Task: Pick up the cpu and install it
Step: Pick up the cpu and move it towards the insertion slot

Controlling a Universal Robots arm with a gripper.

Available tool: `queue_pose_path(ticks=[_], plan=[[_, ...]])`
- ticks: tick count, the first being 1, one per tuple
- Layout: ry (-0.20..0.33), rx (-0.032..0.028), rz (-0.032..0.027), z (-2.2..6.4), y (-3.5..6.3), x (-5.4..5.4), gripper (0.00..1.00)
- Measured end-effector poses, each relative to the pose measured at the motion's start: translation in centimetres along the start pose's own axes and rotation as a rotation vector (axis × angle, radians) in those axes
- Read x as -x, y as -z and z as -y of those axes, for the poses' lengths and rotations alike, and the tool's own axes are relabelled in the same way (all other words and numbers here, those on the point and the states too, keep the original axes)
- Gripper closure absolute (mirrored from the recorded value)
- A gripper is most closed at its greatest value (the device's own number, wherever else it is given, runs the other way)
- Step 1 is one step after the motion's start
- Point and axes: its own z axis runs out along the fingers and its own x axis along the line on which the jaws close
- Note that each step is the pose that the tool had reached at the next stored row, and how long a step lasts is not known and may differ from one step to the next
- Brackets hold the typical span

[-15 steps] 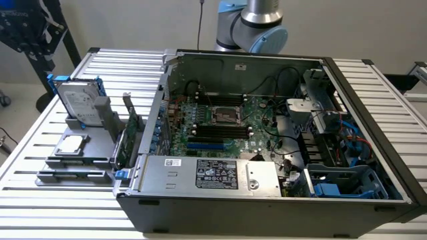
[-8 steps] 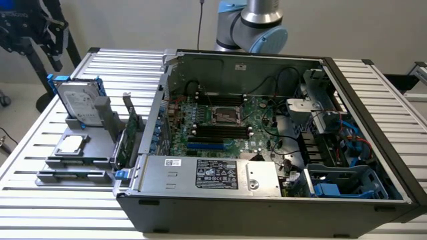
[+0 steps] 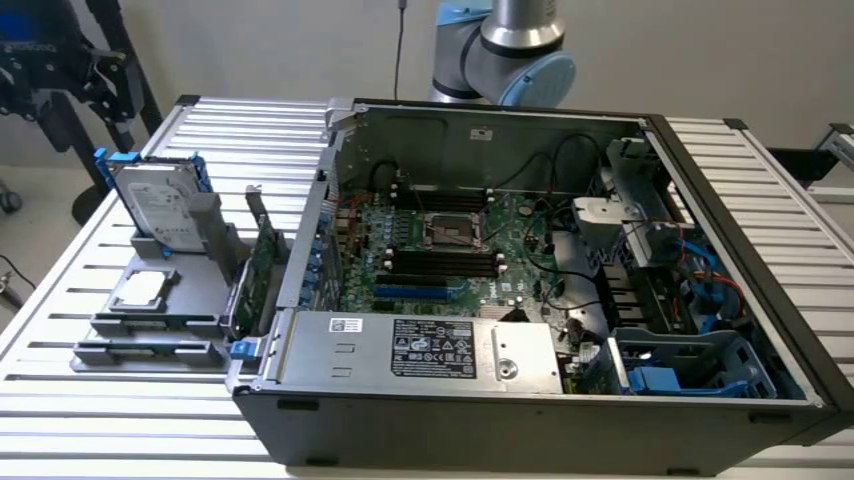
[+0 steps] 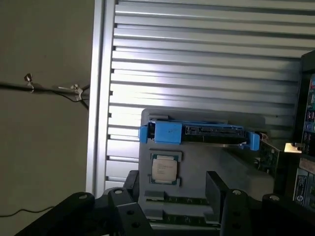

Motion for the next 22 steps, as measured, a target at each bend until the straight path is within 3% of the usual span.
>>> queue_pose_path(ticks=[6,12,18,22], plan=[[-0.003,0.0001,0.0001,0.73,-1.10,-0.6,0.35],[-0.010,0.0003,0.0008,2.02,-2.19,-0.8,0.35],[-0.016,0.0001,0.0088,3.43,-3.25,-0.9,0.35],[-0.017,0.0000,0.0094,3.69,-3.99,-0.8,0.35]])
